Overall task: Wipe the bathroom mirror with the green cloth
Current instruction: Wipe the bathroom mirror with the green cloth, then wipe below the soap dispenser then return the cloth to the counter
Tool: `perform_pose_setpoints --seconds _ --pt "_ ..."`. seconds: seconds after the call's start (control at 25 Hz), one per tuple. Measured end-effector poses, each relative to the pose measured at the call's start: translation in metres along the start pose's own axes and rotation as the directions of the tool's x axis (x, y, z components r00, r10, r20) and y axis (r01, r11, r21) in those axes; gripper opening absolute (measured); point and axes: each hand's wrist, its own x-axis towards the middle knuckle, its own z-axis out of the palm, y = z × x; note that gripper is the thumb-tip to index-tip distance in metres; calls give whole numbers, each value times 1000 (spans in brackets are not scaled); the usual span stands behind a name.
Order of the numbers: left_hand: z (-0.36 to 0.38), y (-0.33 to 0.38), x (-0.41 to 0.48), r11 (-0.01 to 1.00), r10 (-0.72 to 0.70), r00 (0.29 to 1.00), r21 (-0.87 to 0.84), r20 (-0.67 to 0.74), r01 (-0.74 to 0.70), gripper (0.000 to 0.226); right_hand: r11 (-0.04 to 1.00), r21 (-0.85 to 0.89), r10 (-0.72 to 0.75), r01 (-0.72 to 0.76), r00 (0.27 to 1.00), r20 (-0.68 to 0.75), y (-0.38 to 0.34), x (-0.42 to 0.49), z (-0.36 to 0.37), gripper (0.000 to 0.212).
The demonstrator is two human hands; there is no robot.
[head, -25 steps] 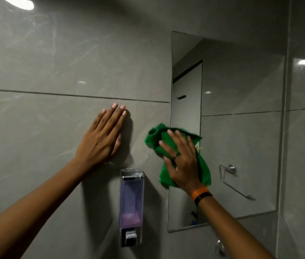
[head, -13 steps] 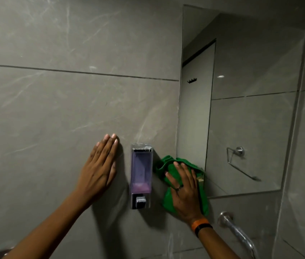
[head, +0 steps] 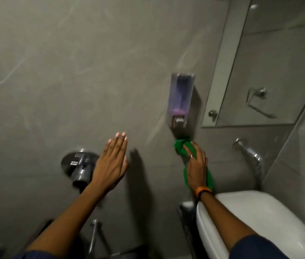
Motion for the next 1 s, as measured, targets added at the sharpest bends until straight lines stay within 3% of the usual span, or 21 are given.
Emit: perform_pose_setpoints --seconds 0.12,0.24,0.4,0.48,0.56,0.64,0.76,0.88,1.0 --pt "36 3 -74 997 -57 989 -47 137 64 61 999 27 23 -28 986 162 -31 -64 25 65" --pt "77 15 -146 980 -124 951 -116 283 162 61 995 69 37 -68 927 374 -51 -137 63 55" --pt "164 32 -275 933 -197 868 -184 455 308 60 976 34 141 -214 748 649 -43 -270 135 51" --pt "207 46 -344 908 -218 809 -190 545 373 59 974 -8 162 -225 674 720 -27 -337 168 48" --pt "251 58 -407 880 -255 728 -160 636 447 61 979 -28 151 -204 622 768 -5 -397 204 49" --pt "291 66 -452 865 -286 663 -111 691 489 61 975 -131 204 -179 494 845 18 -447 237 50" --pt "345 74 -498 842 -297 581 -79 758 534 60 980 -195 171 34 354 920 58 -514 273 59" --pt "376 79 -531 851 -287 518 -34 806 524 64 979 -130 53 160 412 909 78 -550 287 70" --pt "372 75 -521 830 -285 480 -37 830 556 65 974 -150 66 170 424 903 73 -540 286 73"
